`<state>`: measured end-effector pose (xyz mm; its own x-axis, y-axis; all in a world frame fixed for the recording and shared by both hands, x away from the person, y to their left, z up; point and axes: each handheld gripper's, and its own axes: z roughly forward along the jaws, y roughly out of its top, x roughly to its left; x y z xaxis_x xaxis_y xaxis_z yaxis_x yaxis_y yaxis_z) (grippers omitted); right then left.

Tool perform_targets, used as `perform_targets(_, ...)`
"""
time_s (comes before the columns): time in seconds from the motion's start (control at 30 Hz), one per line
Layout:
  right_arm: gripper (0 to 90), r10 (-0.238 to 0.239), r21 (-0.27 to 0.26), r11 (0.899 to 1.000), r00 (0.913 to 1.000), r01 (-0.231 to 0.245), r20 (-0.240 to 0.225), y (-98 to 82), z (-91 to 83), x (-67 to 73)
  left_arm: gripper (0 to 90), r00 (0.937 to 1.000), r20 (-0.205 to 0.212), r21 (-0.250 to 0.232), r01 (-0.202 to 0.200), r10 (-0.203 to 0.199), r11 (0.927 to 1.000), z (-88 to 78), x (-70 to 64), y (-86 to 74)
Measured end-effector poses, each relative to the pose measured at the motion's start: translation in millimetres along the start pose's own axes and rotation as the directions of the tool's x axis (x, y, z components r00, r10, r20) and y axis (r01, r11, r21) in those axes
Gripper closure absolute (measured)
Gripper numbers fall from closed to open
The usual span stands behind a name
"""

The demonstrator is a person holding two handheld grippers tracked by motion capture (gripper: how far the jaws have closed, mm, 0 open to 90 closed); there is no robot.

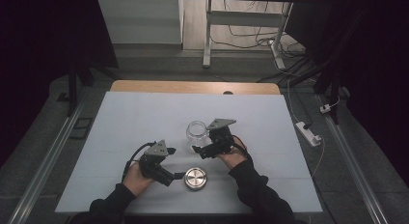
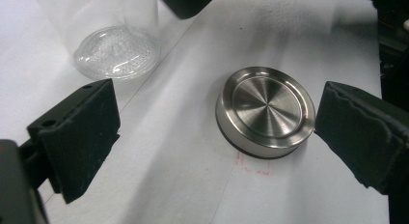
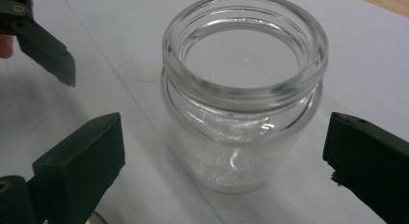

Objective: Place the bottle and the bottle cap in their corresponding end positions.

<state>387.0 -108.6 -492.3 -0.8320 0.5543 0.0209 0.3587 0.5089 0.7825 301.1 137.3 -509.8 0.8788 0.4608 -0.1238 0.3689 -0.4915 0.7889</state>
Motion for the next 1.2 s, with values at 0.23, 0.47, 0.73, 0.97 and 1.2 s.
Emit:
perform_targets(0.23, 0.1, 0.029, 0.001, 1.0, 0.9992, -0.029, -0.026, -3.4, -8.7, -0.6, 2.7, 0.9999, -0.014, 0.002, 0.009, -0.009, 1.0, -3.1, 0.3, -1.0)
perform_targets(0.47, 0.0, 0.036, -0.003, 0.999, 0.9988, -0.037, -0.033, -5.8, -15.8, 3.8, 2.7, 0.9993, -0.028, -0.003, 0.026, -0.026, 0.9997, -10.4, 2.5, -3.5)
perform_targets(0.73, 0.0, 0.049, -0.022, 0.999, 0.998, -0.05, -0.04, -8.7, -27.7, 9.5, 2.7, 0.9983, -0.04, -0.001, 0.043, -0.043, 0.9991, -16.6, 3.2, -7.5)
perform_targets(0.97, 0.0, 0.06, -0.028, 0.998, 0.9973, -0.061, -0.044, -12.1, -38.1, 10.2, 2.8, 0.9978, -0.043, 0.01, 0.051, -0.05, 0.9987, -21.7, 1.1, -11.8)
perform_targets(1.2, 0.0, 0.045, -0.028, 0.999, 0.9984, -0.046, -0.036, -21.8, -48.9, 13.3, 2.5, 0.996, -0.03, 0.008, 0.084, -0.084, 0.9964, -30.6, -0.4, -16.8)
